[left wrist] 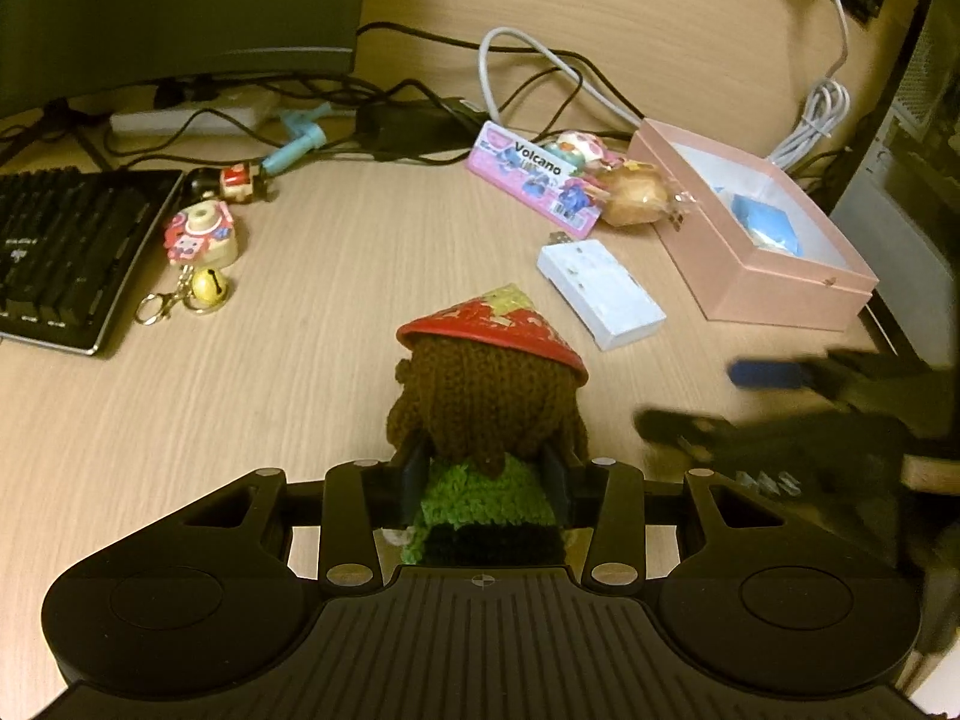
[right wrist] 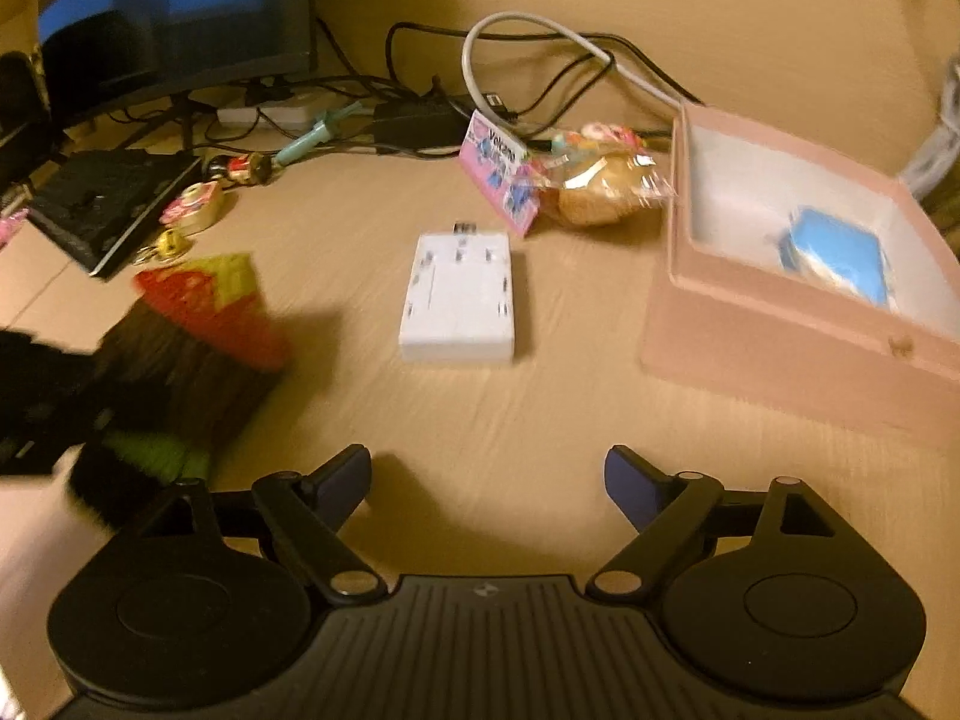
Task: Organize objects
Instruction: 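Grasp the white card-reader box with the right tool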
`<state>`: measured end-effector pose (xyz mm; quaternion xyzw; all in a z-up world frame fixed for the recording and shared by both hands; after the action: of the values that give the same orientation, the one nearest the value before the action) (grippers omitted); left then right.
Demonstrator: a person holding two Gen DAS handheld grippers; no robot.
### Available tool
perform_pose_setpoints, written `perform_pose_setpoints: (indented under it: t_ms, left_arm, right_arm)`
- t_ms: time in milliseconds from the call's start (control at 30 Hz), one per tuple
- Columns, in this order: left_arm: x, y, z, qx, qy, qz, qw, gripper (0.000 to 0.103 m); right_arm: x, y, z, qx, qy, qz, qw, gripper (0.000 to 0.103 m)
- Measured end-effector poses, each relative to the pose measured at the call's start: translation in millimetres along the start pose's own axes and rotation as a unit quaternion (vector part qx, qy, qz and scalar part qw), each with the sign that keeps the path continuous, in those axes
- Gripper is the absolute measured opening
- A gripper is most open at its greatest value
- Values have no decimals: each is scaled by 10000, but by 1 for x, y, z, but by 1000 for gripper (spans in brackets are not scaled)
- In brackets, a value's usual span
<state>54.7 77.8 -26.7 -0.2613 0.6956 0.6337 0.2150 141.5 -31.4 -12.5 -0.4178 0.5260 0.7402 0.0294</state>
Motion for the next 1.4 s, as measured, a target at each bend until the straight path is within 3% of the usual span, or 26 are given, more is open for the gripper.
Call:
perform_pose_setpoints:
  t_ms: [167,233,300,567,1000,1233,1267,1333,1400]
  left_arm:
    - [1,2,4,105,21,29,9999,45]
    - [1,2,5,147,38,27,9999,45]
    - [1,1,6,184,64,20,9998,45]
    - [0,-5,4,319,102,49,9994,50]
    - [-4,-21,-7,210,15,115,9997,52]
    - [-6,-23,-8,180,25,167,9997,52]
    - [-7,-23,-8,176,54,174,9997,52]
    - [-8,-22,-7,178,147,181,9996,50]
    - [-10,-19,-6,239,207,129,9994,47]
  right_arm:
    - [-22,-22,9,4,99,-97,9999,82]
    - [-29,-26,13,0,105,-128,9999,71]
    - [-36,-28,18,-33,168,-106,9998,48]
    - [-23,-7,15,118,196,-8,9997,48]
    - [58,62,-20,460,-186,258,9984,48]
    - [47,47,-22,477,-543,66,9974,59]
    - [43,44,-23,494,-574,32,9971,59]
    - [38,40,-23,501,-547,62,9972,48]
    - [37,44,-21,442,-539,105,9975,48]
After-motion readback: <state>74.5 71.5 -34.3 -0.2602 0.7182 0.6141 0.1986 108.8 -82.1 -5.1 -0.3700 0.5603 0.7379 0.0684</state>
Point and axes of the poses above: each gripper's, at about its wrist camera, not at the fingertips, and y roughly against the way its jaws point, z to its left, x to its underside, the point moved 9 cm from there along -y, roughly the way its jaws point, and after that the axes turned 6 degrees about -x, right-handed, at the moved point
